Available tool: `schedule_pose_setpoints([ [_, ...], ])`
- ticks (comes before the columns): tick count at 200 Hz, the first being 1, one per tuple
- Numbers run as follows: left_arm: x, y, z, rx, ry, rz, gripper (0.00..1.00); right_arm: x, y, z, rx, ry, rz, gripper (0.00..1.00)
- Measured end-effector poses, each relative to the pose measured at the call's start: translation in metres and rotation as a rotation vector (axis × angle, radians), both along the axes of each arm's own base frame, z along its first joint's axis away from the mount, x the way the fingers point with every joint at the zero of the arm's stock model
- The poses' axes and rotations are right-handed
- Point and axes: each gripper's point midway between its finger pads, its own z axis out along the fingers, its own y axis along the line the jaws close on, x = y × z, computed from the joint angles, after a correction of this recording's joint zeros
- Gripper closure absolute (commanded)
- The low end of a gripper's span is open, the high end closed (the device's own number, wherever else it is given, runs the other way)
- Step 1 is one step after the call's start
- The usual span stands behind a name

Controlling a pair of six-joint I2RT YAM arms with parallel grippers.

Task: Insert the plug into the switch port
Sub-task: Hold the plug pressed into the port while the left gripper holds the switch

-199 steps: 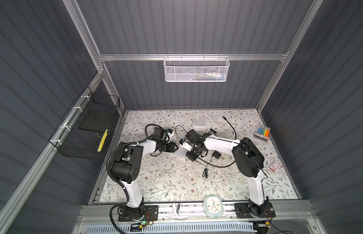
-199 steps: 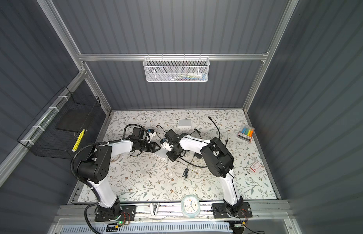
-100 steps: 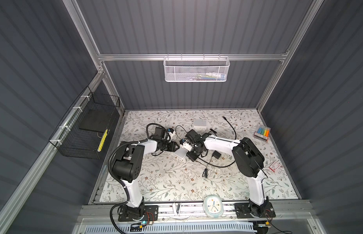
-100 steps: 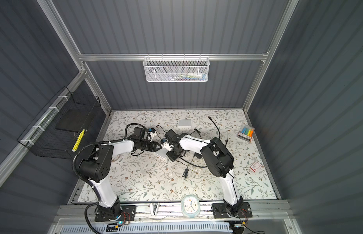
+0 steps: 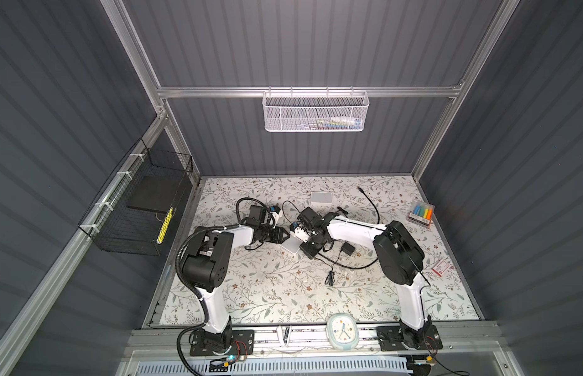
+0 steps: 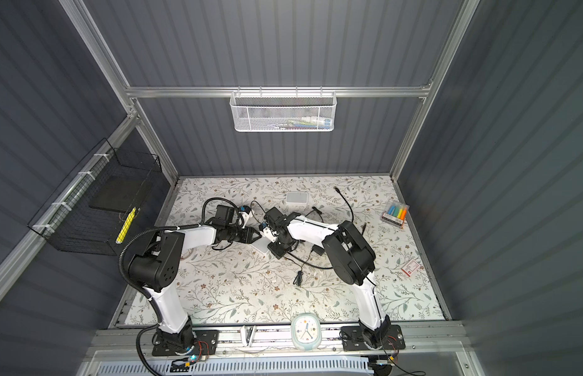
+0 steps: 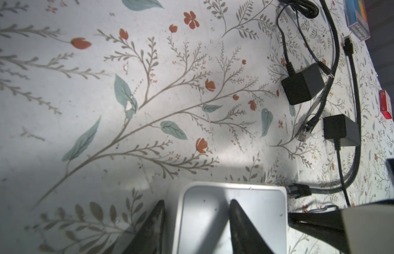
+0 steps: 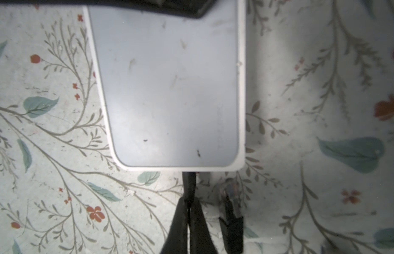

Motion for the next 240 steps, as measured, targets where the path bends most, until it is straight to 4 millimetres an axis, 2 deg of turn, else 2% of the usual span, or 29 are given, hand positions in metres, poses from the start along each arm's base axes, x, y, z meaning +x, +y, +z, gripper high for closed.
schedule_pose_setpoints([
  [240,0.0043,-0.0096,0.0003,-0.030,-0.051,-0.004,0.55,0.0005,-0.0009,-0.0002,-0.035,0.036,-0.024,1.00],
])
